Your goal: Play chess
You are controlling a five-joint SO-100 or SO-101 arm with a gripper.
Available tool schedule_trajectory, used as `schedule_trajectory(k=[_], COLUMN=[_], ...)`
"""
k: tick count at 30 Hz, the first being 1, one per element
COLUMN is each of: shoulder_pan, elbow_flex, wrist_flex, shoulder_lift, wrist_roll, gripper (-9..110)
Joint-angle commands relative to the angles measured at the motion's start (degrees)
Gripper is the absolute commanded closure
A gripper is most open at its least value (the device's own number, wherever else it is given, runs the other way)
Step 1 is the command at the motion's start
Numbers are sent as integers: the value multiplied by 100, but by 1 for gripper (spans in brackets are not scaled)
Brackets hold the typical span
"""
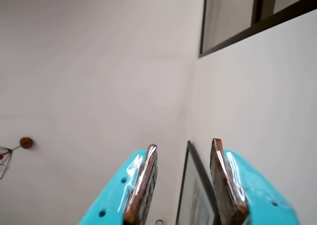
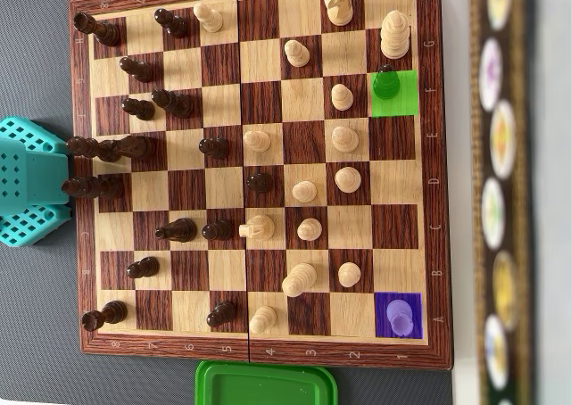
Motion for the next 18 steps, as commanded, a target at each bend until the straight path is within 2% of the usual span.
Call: schedule_trajectory(k=[1, 14, 18], shoulder_pan=[35, 35, 26], elbow_flex=[114, 114, 114], wrist_flex=[79, 158, 800], shoulder_lift=[-97, -97, -53], wrist_roll=[-35, -35, -35], gripper=[86, 86, 86])
